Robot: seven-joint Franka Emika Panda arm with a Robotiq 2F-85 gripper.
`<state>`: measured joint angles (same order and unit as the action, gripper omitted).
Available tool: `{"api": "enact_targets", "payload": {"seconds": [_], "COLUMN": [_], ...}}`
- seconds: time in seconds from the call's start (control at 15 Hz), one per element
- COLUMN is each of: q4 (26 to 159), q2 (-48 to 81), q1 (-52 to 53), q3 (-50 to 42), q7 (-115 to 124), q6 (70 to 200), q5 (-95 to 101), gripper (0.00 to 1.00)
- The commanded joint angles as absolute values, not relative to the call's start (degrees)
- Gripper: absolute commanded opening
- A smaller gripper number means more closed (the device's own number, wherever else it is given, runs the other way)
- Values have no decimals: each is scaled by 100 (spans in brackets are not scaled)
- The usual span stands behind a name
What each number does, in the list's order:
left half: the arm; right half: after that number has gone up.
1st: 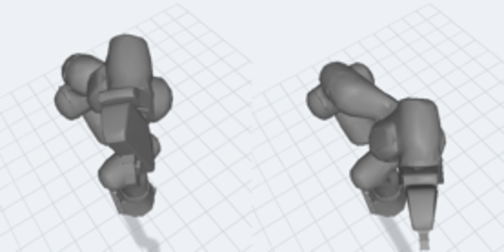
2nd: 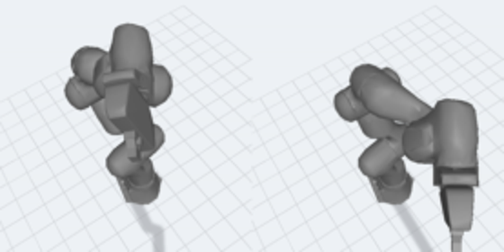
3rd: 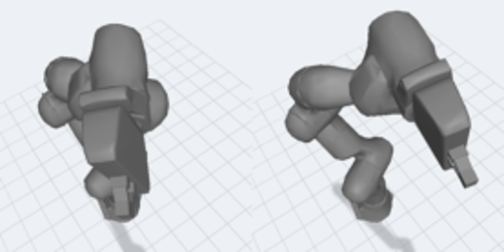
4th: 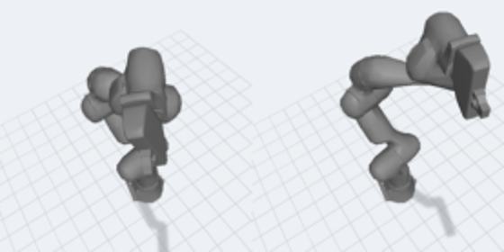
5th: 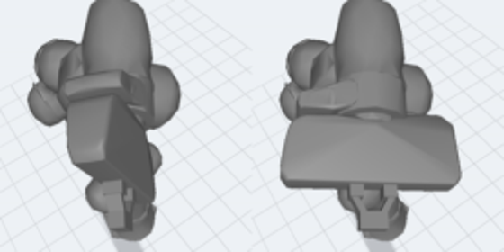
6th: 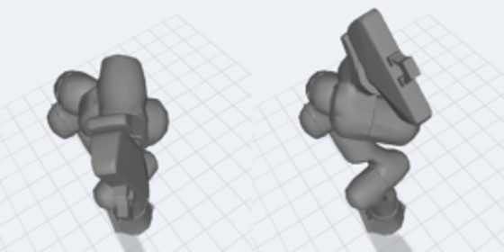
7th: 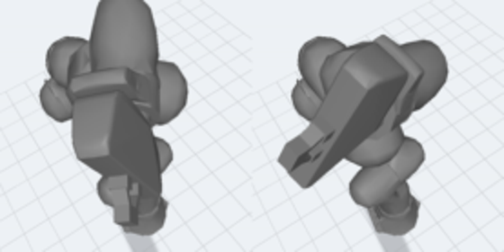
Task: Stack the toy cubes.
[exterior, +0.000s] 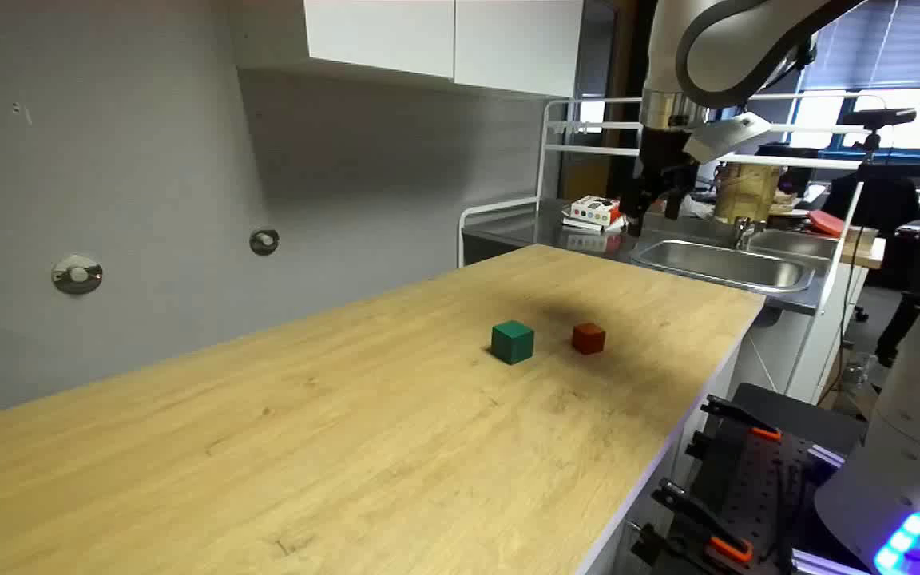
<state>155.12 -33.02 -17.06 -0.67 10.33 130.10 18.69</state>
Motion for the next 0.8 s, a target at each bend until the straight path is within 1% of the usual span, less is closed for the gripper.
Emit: {"api": "enact_targets", "payload": {"seconds": [0.0,0.53,0.73], "q4": [15499,15499,15395], "q2": [-3303,-3303,-3060], "q1": [-1639,-1639,-1653], "q3": [-130,-130,-63], "q7": [1061,1061,1190], "q6": [12981,12981,13019], "q5": [1908,1908,1933], "gripper": [100,100,100]}}
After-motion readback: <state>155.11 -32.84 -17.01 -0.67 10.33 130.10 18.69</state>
